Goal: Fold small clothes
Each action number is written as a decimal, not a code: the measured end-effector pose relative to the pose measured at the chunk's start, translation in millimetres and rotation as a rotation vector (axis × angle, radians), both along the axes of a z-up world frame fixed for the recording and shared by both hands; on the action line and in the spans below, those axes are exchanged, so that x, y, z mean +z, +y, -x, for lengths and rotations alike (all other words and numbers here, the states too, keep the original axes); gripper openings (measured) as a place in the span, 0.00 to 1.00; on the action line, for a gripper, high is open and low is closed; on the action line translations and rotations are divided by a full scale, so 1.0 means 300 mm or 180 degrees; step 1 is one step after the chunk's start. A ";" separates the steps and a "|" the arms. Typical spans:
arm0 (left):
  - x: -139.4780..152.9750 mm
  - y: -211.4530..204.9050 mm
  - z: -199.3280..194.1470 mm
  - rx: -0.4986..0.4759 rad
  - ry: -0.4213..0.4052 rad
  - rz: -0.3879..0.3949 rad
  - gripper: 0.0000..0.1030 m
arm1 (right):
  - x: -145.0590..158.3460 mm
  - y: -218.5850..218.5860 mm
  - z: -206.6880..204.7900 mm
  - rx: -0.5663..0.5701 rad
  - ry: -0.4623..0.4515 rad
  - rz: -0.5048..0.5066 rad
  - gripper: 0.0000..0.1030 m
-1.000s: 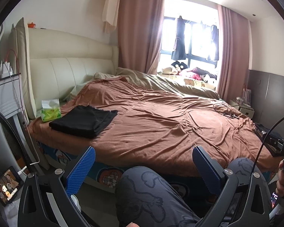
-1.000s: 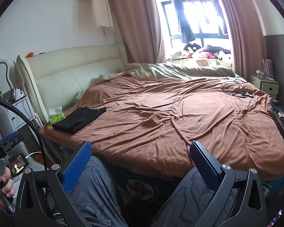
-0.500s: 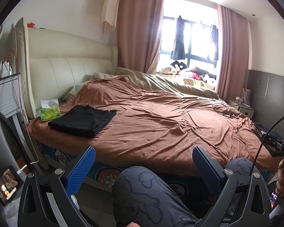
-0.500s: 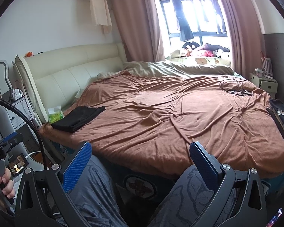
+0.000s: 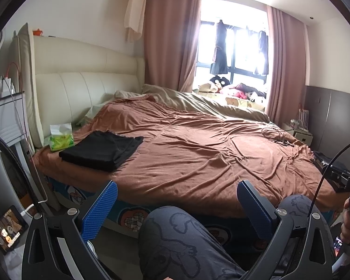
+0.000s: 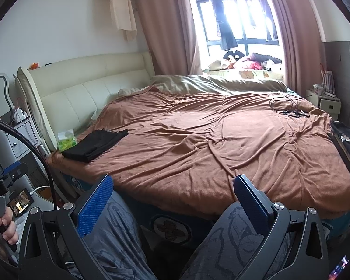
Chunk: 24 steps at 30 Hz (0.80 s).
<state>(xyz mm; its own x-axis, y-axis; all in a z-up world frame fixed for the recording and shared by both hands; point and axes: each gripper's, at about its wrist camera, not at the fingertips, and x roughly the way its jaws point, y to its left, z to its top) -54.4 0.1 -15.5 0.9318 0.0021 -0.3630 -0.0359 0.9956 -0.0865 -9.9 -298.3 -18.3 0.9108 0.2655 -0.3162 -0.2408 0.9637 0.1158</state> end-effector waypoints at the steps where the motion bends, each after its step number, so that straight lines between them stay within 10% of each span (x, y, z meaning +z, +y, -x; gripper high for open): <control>1: -0.001 0.001 -0.003 -0.0006 0.0009 0.0006 1.00 | 0.001 0.001 0.001 -0.0005 -0.0001 0.0003 1.00; 24: 0.010 -0.028 -0.008 0.0089 -0.0105 -0.0117 1.00 | -0.028 -0.024 -0.022 -0.0033 0.0033 -0.0050 1.00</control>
